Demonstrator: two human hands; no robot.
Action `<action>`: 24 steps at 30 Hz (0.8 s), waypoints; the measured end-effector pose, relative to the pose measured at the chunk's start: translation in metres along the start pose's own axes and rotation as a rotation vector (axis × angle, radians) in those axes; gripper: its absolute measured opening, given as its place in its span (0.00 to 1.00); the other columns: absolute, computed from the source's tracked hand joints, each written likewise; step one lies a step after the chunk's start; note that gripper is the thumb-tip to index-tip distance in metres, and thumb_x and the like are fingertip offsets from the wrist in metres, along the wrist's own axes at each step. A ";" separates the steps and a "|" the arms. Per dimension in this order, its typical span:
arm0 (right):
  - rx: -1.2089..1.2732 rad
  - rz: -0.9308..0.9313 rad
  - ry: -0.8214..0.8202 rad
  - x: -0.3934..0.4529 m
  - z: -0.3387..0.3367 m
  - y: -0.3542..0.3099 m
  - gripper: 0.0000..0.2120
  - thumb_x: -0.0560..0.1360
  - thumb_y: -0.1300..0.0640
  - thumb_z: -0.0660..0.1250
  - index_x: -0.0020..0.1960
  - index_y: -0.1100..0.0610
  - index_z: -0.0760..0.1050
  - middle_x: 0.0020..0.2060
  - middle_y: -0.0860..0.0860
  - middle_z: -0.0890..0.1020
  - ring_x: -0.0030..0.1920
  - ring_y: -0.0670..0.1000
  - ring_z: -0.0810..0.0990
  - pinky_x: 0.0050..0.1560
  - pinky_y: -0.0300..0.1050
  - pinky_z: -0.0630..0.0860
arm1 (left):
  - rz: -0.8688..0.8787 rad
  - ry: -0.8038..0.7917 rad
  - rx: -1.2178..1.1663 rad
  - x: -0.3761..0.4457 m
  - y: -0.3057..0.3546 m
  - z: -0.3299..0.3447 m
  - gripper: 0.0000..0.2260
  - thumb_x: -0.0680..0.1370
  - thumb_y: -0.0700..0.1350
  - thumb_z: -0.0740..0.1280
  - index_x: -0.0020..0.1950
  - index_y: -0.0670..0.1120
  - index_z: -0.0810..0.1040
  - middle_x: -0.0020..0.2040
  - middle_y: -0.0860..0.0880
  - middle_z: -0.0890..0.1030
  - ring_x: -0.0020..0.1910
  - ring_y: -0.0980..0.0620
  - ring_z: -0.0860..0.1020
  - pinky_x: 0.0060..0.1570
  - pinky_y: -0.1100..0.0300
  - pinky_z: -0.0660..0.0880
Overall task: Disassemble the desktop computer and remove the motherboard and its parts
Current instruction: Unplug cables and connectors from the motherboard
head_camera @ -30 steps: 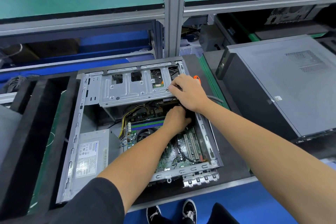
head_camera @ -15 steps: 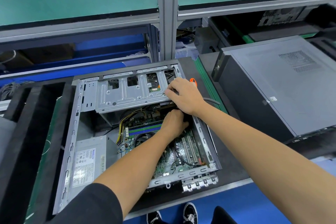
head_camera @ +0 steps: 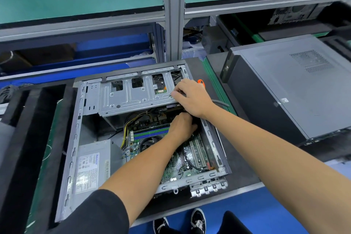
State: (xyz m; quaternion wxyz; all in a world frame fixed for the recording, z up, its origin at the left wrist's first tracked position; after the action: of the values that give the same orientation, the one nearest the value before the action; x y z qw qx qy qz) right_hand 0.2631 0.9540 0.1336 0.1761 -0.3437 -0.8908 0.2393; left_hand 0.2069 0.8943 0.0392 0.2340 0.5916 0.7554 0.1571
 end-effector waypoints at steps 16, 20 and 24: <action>0.001 -0.003 0.012 0.001 -0.001 0.000 0.08 0.79 0.51 0.61 0.43 0.51 0.74 0.44 0.45 0.73 0.47 0.46 0.69 0.50 0.45 0.57 | -0.008 0.013 -0.026 0.003 -0.001 -0.004 0.08 0.72 0.38 0.68 0.50 0.38 0.78 0.46 0.39 0.81 0.44 0.38 0.79 0.41 0.48 0.77; 0.005 -0.011 0.022 0.001 0.001 0.001 0.09 0.79 0.51 0.61 0.43 0.53 0.75 0.44 0.45 0.74 0.47 0.47 0.70 0.50 0.45 0.58 | 0.033 0.004 0.048 0.001 0.000 -0.005 0.10 0.73 0.40 0.68 0.52 0.39 0.77 0.47 0.39 0.81 0.44 0.39 0.79 0.39 0.49 0.76; 0.003 -0.016 0.029 0.002 0.002 0.002 0.09 0.79 0.51 0.61 0.44 0.53 0.77 0.43 0.45 0.74 0.46 0.47 0.70 0.49 0.45 0.58 | 0.086 -0.004 0.093 0.000 0.002 -0.006 0.11 0.73 0.40 0.67 0.53 0.38 0.77 0.48 0.38 0.80 0.44 0.37 0.78 0.40 0.48 0.76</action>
State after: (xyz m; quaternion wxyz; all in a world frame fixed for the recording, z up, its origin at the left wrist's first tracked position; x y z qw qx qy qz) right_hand 0.2621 0.9559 0.1310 0.1912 -0.3396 -0.8906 0.2342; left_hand 0.2049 0.8948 0.0451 0.2009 0.6340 0.7353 0.1308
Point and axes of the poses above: each hand's wrist, its own x-axis towards the middle knuckle, its own z-axis out of the palm, y = z × x, the point moved 1 cm from there along x, towards the middle knuckle
